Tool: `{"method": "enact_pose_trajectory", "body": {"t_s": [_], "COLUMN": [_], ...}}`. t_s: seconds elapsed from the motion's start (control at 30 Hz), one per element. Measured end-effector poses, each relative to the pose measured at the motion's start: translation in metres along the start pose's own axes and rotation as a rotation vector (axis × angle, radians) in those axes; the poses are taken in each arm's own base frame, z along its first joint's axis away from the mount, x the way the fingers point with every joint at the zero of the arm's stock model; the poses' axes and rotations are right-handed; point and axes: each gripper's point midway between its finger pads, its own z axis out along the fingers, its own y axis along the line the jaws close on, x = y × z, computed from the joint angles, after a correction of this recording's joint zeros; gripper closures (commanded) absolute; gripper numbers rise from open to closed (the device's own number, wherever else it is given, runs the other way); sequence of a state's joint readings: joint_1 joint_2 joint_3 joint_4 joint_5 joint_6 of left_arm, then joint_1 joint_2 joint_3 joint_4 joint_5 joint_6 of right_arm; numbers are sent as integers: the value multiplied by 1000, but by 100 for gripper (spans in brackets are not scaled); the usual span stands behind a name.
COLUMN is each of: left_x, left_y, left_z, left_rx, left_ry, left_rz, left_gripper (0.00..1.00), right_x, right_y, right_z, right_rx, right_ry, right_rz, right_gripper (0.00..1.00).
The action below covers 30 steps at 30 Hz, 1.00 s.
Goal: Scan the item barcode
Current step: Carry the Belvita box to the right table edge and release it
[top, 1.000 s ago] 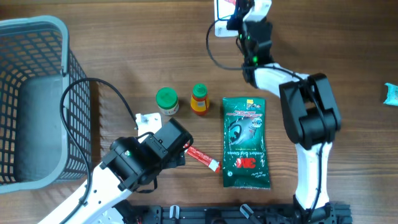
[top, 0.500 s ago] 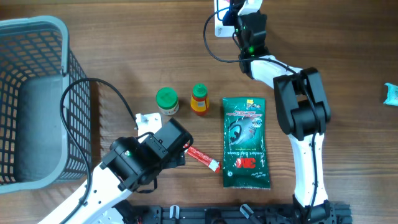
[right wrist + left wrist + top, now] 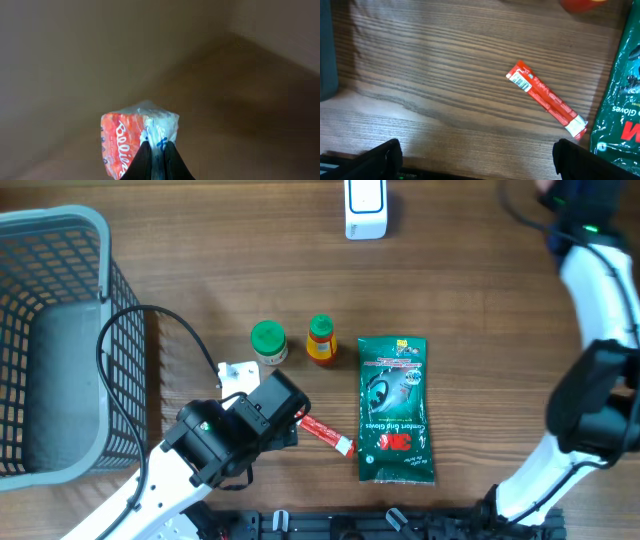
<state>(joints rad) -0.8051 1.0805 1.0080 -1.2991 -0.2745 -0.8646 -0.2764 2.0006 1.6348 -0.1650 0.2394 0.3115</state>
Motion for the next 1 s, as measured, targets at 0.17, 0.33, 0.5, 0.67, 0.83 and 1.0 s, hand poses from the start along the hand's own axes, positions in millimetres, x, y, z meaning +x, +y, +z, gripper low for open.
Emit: {"method": "enact_pose_trajectory", "body": {"t_s": [0.17, 0.33, 0.5, 0.67, 0.83, 1.0], "left_x": [0, 0, 0, 0, 0, 0], "left_y": [0, 0, 0, 0, 0, 0], "left_z": [0, 0, 0, 0, 0, 0], "left_rx": [0, 0, 0, 0, 0, 1], "left_ry": [-1, -1, -1, -1, -1, 0], "left_rz": [0, 0, 0, 0, 0, 0], "left_gripper": [0, 0, 0, 0, 0, 0], "right_x": [27, 65, 87, 57, -23, 14], "right_y": [-152, -220, -245, -213, -89, 0], "right_z": [30, 42, 38, 11, -88, -159], "right_rx": [275, 389, 436, 342, -55, -282], "right_ry": [120, 229, 299, 278, 191, 444], "right_rz": [95, 140, 163, 181, 264, 401], "right_gripper": [95, 79, 1, 0, 0, 0]}}
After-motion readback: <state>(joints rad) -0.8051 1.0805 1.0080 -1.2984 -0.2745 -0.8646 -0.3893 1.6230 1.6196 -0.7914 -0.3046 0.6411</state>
